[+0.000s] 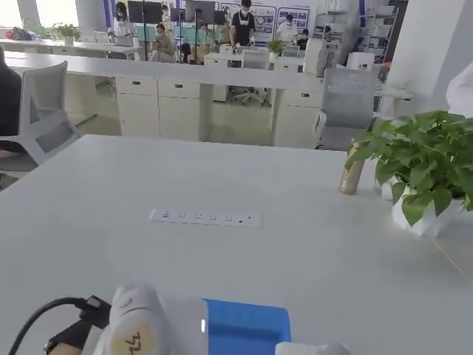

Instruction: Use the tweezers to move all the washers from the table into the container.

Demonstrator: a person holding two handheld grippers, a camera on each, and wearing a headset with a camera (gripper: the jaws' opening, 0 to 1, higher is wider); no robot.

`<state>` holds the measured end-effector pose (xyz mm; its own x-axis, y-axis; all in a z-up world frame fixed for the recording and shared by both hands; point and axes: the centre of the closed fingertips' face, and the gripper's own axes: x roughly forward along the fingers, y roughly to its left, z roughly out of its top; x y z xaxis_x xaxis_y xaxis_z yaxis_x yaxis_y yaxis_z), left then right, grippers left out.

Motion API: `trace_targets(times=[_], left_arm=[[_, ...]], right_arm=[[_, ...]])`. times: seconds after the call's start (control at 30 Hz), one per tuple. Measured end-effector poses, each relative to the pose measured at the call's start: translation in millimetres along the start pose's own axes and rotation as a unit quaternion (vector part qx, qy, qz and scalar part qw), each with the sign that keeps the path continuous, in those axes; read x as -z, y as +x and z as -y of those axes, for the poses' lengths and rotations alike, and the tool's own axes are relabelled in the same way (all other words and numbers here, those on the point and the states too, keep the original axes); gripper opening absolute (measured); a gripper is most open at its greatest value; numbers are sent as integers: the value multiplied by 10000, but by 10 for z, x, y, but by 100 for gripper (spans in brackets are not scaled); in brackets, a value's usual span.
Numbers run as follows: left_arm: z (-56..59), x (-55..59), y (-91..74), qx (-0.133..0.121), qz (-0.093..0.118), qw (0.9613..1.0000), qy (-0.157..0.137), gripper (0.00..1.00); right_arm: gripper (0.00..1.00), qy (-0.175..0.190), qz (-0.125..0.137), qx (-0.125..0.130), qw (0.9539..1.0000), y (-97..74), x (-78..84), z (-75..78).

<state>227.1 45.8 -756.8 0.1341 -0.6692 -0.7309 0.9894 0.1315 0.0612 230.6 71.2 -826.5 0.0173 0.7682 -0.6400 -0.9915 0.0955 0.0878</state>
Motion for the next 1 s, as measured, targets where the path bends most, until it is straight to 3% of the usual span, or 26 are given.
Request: trace_targets(times=[0.13,0.4,0.5,0.57,0.67,0.73,0.9,1.0], left_arm=[[39,-14,6,37,23,10000,9,0],[25,-21,20,-117,165,9997,-117,0],[-11,-37,-22,-316,329,9988,-169,0],[-40,-53,-73,-446,502,9970,-384,0],[-75,-60,-184,-609,835,9916,-778,0],[-97,-18,-231,-731,906,9884,-978,1],[-85,87,-326,-1016,1099,9791,-1377,15],[-86,98,-383,-1297,1252,9697,-1646,29]], right_arm=[[6,-142,-73,57,9999,-4,20,1],[4,-263,-37,80,9996,-20,21,4],[3,-240,-41,161,9996,-28,20,22],[2,-254,-45,268,9993,-40,27,28],[2,-152,30,355,9992,-49,29,31],[2,-100,80,409,9991,-55,17,29],[2,65,154,471,9987,-60,14,42],[2,166,204,564,9981,-69,13,58]])
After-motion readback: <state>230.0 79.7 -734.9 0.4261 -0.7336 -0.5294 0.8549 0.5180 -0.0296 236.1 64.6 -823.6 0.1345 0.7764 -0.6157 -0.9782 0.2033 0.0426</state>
